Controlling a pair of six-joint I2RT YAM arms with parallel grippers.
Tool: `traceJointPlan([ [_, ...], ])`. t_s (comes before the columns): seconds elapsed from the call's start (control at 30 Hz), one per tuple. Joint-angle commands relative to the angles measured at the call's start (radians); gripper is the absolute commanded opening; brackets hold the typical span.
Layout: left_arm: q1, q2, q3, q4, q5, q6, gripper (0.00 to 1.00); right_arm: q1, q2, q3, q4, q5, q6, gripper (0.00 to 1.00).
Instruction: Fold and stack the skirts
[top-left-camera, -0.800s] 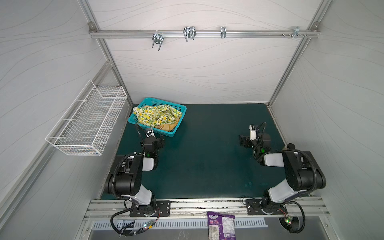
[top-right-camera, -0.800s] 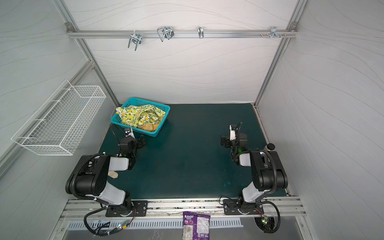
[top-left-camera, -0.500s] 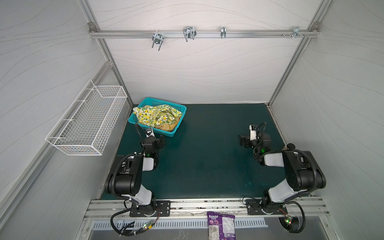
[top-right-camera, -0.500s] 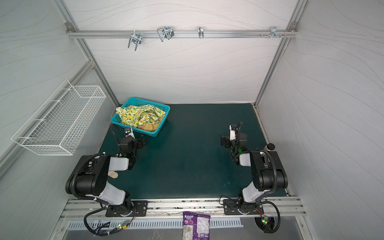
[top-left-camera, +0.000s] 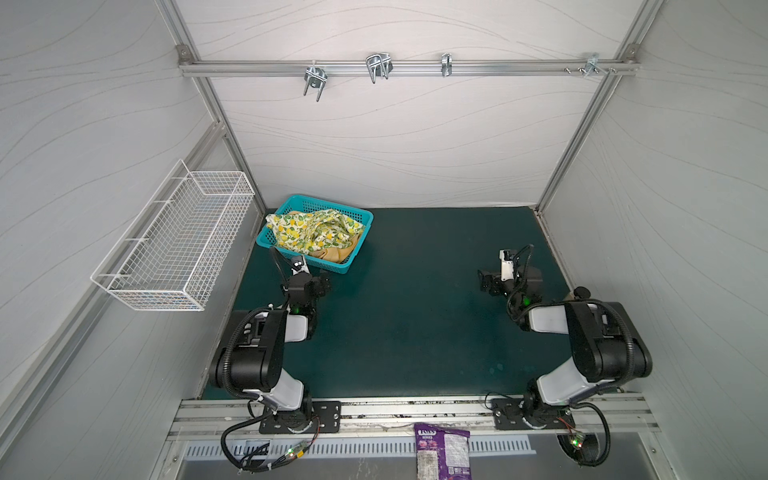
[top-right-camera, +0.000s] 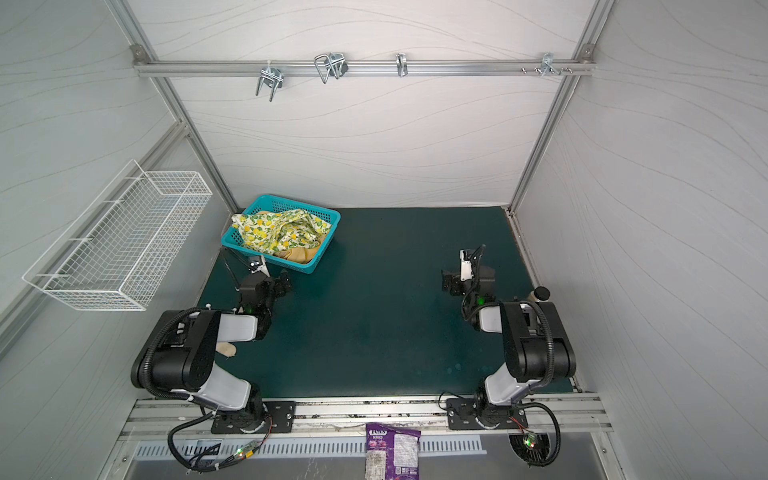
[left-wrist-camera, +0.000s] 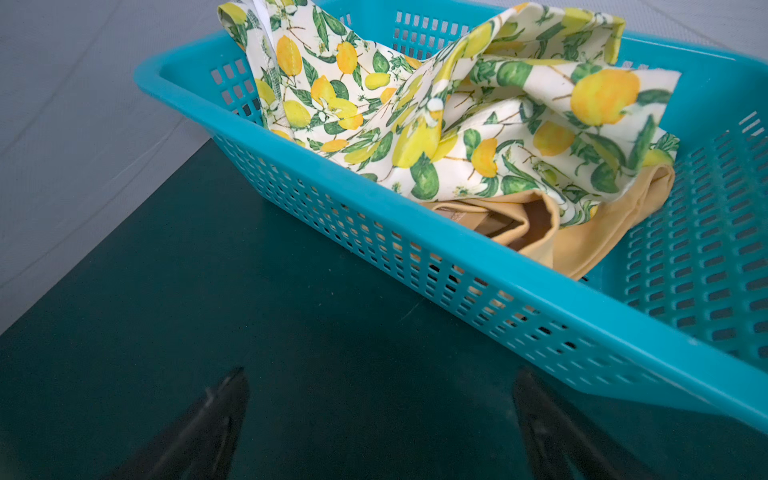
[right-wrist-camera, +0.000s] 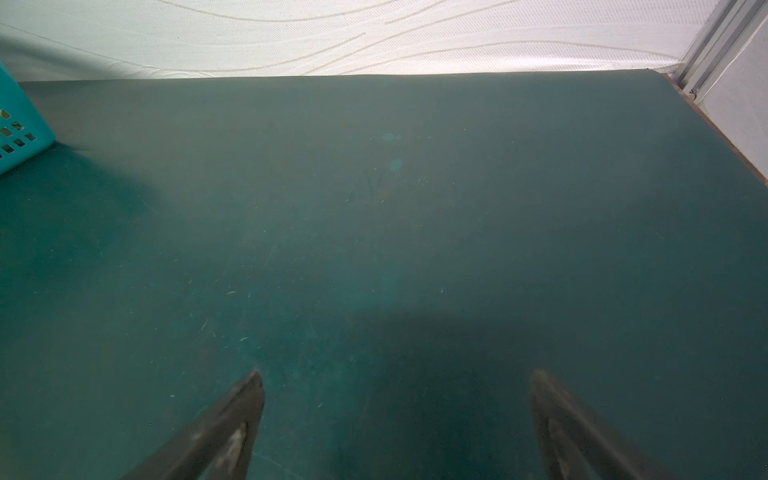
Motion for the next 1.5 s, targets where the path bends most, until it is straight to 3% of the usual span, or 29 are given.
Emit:
traceJointPlan([
  [0.0,-0.004,0.008,0.03,0.024,0.006,0.01,0.99,-0.011,0.005,0.018,-0.013,-0.02,-0.005,0.99],
  [0.2,-0.008,0.004,0.024,0.031,-0.006,0.012,0.99,0.005,0.001,0.002,0.013,0.009,-0.007,0.99],
  [0.33,-0.018,-0.019,-0.01,0.072,-0.123,-0.025,0.99,0.027,-0.006,-0.014,0.034,0.038,-0.027,0.99],
  [0.53,-0.097,-0.087,-0.057,0.12,-0.156,0.068,0.99,0.095,-0.083,-0.081,0.109,0.257,-0.034,0.99],
  [0.6,-0.126,-0.124,-0.056,0.084,-0.181,0.095,0.99,0.131,-0.161,-0.032,-0.066,0.338,-0.029,0.99],
  [0.67,-0.15,-0.164,-0.048,0.024,-0.215,0.103,0.99,0.138,-0.202,0.057,-0.271,0.342,0.013,0.99],
  [0.77,-0.176,-0.227,-0.009,-0.142,-0.246,0.087,0.99,0.167,-0.251,0.083,-0.354,0.353,0.025,0.99],
  [1.0,-0.262,-0.359,0.117,-0.521,-0.313,0.041,0.99,0.192,-0.403,0.145,-0.565,0.271,0.119,0.99],
  [1.17,-0.323,-0.381,0.24,-0.739,-0.324,-0.025,0.99,0.195,-0.488,0.164,-0.618,0.157,0.21,0.99],
  [1.33,-0.345,-0.379,0.386,-0.943,-0.225,-0.129,0.99,0.194,-0.52,0.247,-0.756,0.104,0.334,0.99],
  [1.47,-0.345,-0.353,0.508,-1.053,-0.13,-0.195,0.99,0.197,-0.487,0.356,-0.887,-0.007,0.388,0.99],
])
